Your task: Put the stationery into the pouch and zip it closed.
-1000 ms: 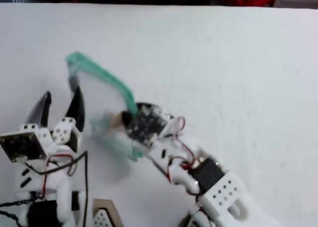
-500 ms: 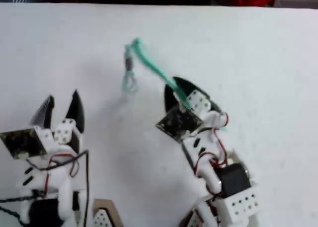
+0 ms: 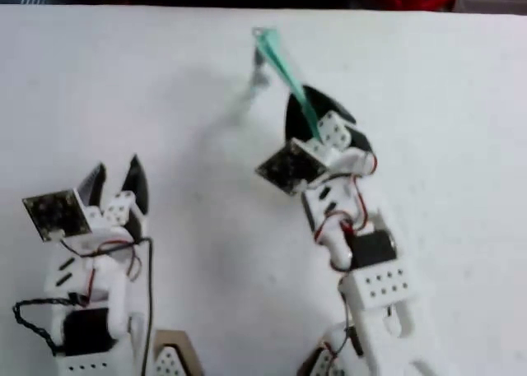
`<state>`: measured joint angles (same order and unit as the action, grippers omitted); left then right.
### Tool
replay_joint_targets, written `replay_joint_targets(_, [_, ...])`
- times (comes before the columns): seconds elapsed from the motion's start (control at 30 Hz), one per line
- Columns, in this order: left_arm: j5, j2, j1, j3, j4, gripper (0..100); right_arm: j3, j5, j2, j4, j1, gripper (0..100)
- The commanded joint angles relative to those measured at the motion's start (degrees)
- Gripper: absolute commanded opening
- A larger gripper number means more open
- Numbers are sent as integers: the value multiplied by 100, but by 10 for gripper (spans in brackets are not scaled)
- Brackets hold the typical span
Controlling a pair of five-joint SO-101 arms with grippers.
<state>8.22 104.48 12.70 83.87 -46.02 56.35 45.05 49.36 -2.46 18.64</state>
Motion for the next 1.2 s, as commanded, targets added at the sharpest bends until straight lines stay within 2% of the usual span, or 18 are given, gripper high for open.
replay_joint_targets(0.0, [35, 31, -224, 26, 26, 187, -1011, 378, -866, 497, 224, 19])
replay_joint_targets(0.1, [26, 31, -251, 88, 62, 188, -1090, 1222, -1719, 497, 611, 19])
replay_joint_targets(0.17, [26, 31, -251, 88, 62, 188, -949, 1433, -2185, 479, 840, 19])
replay_joint_targets(0.37, [26, 31, -242, 88, 62, 188, -308, 1116, -2501, 171, 1446, 19])
replay_joint_targets(0.53, [18, 31, -242, 88, 62, 189, 88, 1090, -2457, -602, 1745, 19])
replay_joint_targets(0.67, [18, 31, -251, 97, 62, 190, 273, 1090, -2466, -1077, 1640, 19])
replay_joint_targets(0.93, [18, 31, -251, 185, 141, 190, 756, 1160, -2475, -1138, 1499, 19])
replay_joint_targets(1.17, [18, 31, -251, 343, 308, 188, 870, 2409, -2818, -1270, 1077, 19])
